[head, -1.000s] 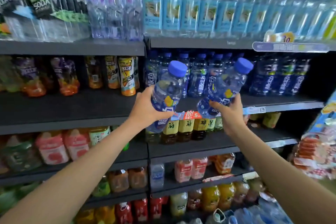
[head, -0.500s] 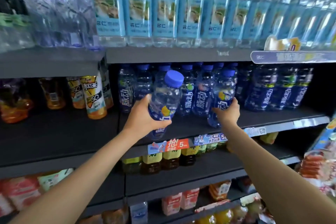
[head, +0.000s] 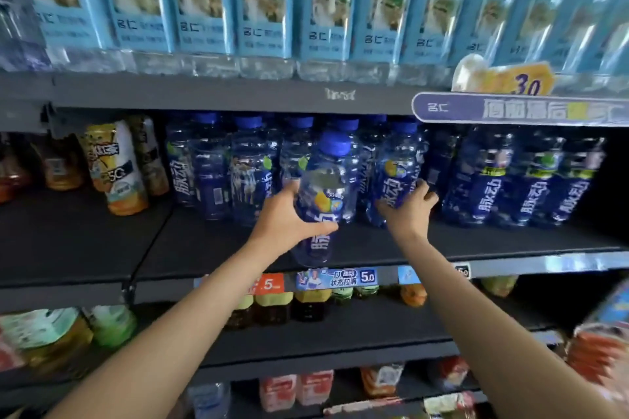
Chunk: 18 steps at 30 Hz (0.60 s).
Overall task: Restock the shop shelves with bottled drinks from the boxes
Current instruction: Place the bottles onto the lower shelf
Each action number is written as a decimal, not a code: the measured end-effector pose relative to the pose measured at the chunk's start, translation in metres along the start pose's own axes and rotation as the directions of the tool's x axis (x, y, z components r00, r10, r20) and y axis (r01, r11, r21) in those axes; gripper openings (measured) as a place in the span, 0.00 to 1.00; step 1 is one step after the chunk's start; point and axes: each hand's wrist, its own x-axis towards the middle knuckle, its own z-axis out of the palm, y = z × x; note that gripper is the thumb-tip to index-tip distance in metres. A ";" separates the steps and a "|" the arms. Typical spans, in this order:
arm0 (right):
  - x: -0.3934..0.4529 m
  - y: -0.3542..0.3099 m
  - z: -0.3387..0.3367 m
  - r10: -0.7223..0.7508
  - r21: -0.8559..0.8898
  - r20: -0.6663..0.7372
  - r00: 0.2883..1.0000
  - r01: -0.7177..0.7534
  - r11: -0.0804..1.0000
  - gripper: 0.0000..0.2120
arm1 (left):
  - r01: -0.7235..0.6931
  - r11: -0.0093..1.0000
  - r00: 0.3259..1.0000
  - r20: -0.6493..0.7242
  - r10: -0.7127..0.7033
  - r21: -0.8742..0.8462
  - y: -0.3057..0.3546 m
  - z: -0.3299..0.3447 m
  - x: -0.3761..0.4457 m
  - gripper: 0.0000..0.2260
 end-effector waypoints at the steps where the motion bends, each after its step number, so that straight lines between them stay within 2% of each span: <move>1: -0.006 0.003 -0.003 -0.087 0.004 0.003 0.996 0.087 0.996 0.32 | 0.023 1.000 1.000 -0.018 -0.023 0.009 0.005 0.007 0.005 0.28; 3: -0.017 0.005 -0.009 -0.271 -0.004 0.057 0.961 0.271 0.962 0.27 | 0.075 0.995 0.996 -0.061 -0.071 0.061 0.013 0.019 0.014 0.31; 5: -0.024 0.005 -0.010 -0.431 -0.032 0.170 0.886 0.442 0.896 0.25 | 0.119 0.984 0.988 -0.116 -0.104 0.131 0.018 0.029 0.023 0.33; 7: -0.027 0.005 -0.007 -0.505 -0.062 0.276 0.818 0.539 0.840 0.25 | 0.150 0.970 0.977 -0.179 -0.117 0.189 0.018 0.037 0.029 0.36; 10: -0.029 0.002 0.002 -0.507 -0.042 0.337 0.793 0.551 0.834 0.25 | 0.196 0.938 0.954 -0.278 -0.114 0.287 0.014 0.046 0.033 0.38; 14: -0.041 -0.007 0.010 -0.513 0.018 0.319 0.797 0.536 0.844 0.21 | 0.242 0.913 0.951 -0.269 -0.155 0.329 0.010 0.041 0.015 0.40; 16: -0.051 -0.018 0.013 -0.586 0.060 0.266 0.765 0.594 0.803 0.19 | 0.201 0.949 0.931 -0.348 -0.109 0.242 0.000 0.030 -0.009 0.32; 18: -0.066 -0.035 0.016 -0.664 0.111 0.237 0.709 0.659 0.744 0.17 | 0.138 0.979 0.862 -0.506 -0.044 0.151 -0.015 0.013 -0.045 0.22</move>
